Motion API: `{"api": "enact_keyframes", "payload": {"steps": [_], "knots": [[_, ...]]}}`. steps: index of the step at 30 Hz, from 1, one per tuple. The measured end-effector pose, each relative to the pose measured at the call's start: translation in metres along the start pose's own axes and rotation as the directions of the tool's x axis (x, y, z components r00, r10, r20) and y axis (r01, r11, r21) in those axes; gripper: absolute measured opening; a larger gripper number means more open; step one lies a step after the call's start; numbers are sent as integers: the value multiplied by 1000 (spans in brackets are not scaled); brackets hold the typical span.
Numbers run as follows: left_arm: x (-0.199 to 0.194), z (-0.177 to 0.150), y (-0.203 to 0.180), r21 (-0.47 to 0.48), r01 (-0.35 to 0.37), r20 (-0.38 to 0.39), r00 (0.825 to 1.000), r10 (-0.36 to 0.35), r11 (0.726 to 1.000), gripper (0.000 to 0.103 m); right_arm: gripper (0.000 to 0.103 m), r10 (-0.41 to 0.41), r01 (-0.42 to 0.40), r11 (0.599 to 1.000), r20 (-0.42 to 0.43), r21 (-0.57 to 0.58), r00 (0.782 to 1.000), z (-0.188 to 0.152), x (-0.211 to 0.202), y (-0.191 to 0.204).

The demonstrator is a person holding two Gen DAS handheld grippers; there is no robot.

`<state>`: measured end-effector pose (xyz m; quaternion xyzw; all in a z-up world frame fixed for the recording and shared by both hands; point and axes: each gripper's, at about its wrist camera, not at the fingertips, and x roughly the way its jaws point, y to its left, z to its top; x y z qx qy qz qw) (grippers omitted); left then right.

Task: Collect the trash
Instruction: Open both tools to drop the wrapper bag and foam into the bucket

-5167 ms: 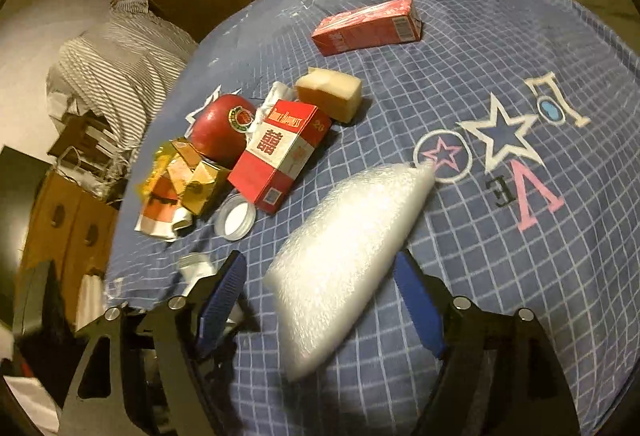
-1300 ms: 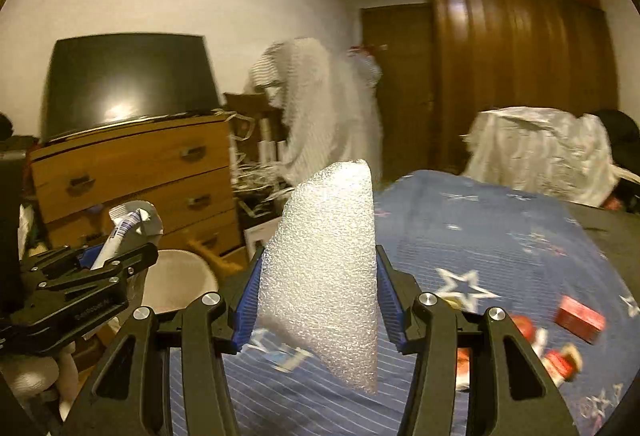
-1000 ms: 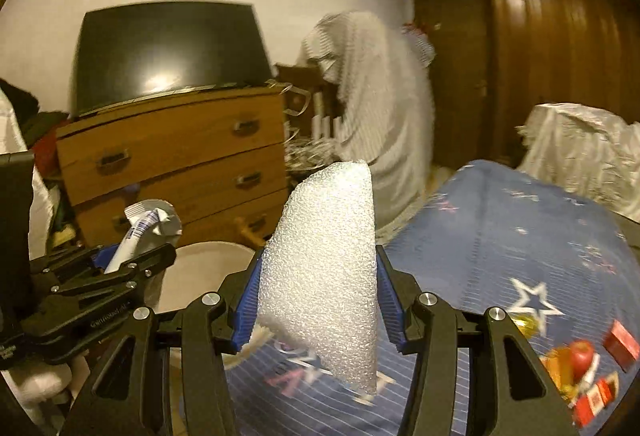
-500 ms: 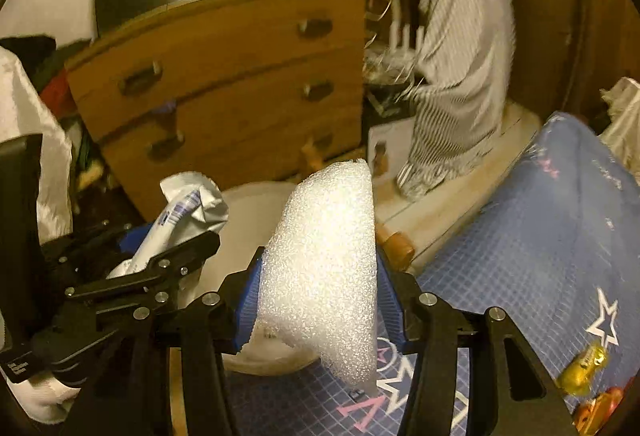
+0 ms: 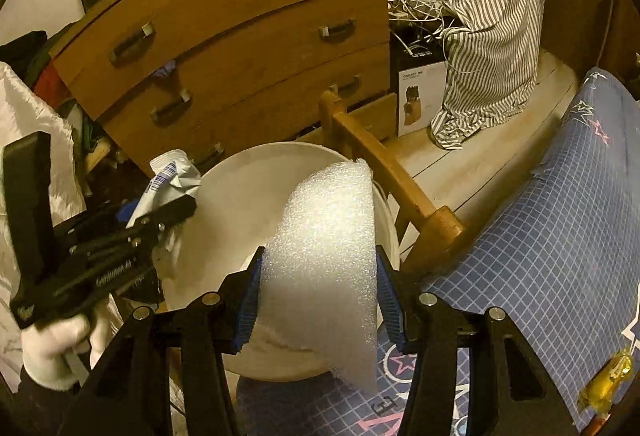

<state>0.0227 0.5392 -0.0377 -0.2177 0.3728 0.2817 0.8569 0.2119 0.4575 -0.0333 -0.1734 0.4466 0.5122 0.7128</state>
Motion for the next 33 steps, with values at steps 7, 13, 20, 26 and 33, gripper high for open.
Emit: {"api": "enact_keyframes", "payload": {"steps": [7,13,20,26,33], "knots": [[9,4,19,-28,-12,-7,1000,12,1000,40,53,-3,3,1000,2,19,1000,-3,-7,-17],[12,4,20,-23,-7,-12,1000,6,1000,40,53,-2,2,1000,1,16,1000,-4,-6,-19],[12,3,18,-20,-1,-13,1000,1,1000,40,53,3,-3,1000,-1,14,1000,-3,-6,-19],[15,4,21,-36,-14,-27,1000,13,999,55,68,22,-22,999,7,31,1000,-4,-4,-17],[14,4,23,-35,-21,-19,1000,20,999,58,69,29,-31,998,19,63,999,-9,-6,-26]]}}
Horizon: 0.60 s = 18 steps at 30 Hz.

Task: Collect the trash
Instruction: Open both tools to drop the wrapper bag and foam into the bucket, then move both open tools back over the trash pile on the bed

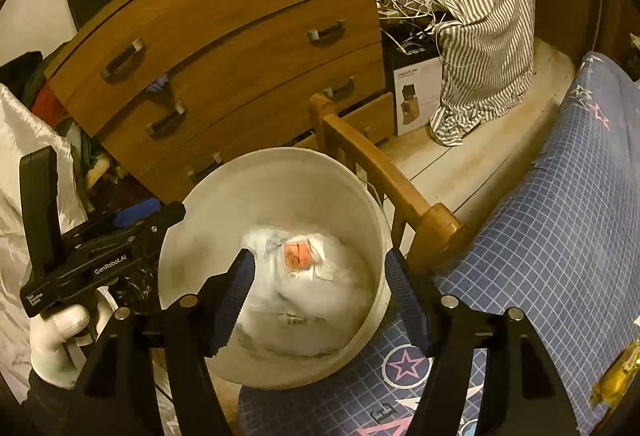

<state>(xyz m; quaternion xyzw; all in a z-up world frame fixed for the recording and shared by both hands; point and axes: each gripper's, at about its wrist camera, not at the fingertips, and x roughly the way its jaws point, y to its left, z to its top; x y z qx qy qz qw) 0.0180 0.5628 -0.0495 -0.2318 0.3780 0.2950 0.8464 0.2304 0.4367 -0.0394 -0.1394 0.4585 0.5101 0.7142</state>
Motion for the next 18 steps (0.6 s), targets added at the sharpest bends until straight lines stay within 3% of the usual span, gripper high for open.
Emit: {"api": "enact_keyframes", "payload": {"steps": [9,18], "knots": [[-6,-1,-7,15,1,9,1000,-1,1000,58,69,5,-5,1000,16,24,1000,-7,-9,-10],[-27,-9,-28,45,31,38,999,-32,999,58,69,-27,24,999,85,28,996,-32,-51,-20]]}}
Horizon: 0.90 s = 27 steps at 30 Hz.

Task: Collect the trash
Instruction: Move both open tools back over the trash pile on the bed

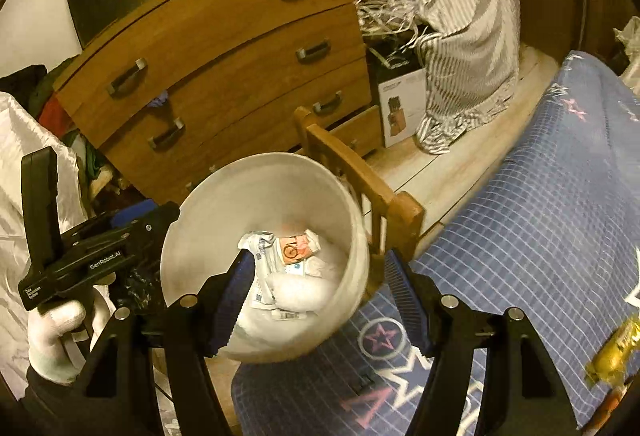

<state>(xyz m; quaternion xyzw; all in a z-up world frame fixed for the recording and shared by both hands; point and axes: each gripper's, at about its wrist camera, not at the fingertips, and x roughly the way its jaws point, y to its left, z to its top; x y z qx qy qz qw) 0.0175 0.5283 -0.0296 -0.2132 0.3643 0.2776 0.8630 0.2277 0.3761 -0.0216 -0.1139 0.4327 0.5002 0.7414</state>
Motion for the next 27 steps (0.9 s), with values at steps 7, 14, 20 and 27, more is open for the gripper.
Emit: {"api": "enact_keyframes", "payload": {"steps": [7,14,20,27], "knots": [[-10,-19,-42,60,51,4,999,-51,997,58,73,-89,85,996,117,34,989,-39,-55,-23],[-4,-43,-104,137,132,-39,991,-127,982,58,76,-163,150,985,173,84,971,-101,-109,-63],[1,-65,-166,211,215,-89,976,-200,954,58,76,-229,195,963,187,183,955,-174,-156,-114],[11,-102,-256,315,335,-189,939,-287,888,58,76,-313,248,915,172,320,934,-274,-204,-174]]}}
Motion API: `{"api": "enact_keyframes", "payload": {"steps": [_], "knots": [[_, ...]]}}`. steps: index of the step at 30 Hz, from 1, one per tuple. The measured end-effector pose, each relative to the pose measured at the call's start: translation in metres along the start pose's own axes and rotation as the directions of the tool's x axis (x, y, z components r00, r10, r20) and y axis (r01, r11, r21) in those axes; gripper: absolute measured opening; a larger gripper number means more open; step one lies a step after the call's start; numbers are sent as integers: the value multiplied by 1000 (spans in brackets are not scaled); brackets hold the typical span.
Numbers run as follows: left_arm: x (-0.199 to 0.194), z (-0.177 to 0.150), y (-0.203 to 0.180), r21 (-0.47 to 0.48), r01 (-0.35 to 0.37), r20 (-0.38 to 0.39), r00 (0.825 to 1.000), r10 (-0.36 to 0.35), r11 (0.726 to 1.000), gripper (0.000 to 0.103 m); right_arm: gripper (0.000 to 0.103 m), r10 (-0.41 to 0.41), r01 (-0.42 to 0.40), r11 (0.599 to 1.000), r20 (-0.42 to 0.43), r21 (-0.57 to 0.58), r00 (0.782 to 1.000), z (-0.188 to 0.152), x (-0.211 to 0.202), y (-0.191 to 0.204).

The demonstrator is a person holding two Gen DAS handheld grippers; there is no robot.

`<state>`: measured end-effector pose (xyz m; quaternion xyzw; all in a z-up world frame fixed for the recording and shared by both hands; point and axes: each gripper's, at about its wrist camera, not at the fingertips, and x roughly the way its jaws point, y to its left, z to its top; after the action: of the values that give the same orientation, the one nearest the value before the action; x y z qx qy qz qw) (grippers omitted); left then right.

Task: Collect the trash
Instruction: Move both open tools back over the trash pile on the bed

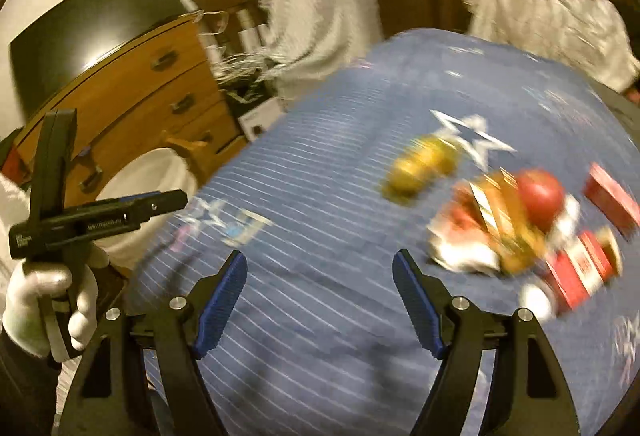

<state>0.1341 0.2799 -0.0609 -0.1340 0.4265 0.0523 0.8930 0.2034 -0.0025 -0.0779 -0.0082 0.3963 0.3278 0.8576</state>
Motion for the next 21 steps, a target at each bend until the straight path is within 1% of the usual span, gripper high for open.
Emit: {"api": "enact_keyframes", "payload": {"steps": [4,5,9,12,14,17,21], "knots": [[29,-1,-66,98,83,-47,996,-78,992,58,76,-67,67,995,5,80,998,-37,-23,-58],[39,0,-85,121,113,-64,992,-106,986,58,76,-88,87,990,8,107,996,-48,-31,-75],[74,-1,-138,172,185,-121,979,-166,968,58,76,-140,137,974,6,181,990,-76,-46,-127],[97,1,-164,200,201,-143,974,-174,959,58,76,-162,157,964,4,213,987,-88,-53,-156],[107,3,-175,209,194,-144,975,-167,958,58,76,-169,164,959,2,230,986,-95,-56,-172],[124,6,-193,226,178,-157,977,-144,958,58,76,-169,163,954,0,252,986,-99,-55,-185],[139,9,-203,246,174,-179,975,-132,953,57,76,-162,156,951,0,267,987,-101,-50,-194]]}}
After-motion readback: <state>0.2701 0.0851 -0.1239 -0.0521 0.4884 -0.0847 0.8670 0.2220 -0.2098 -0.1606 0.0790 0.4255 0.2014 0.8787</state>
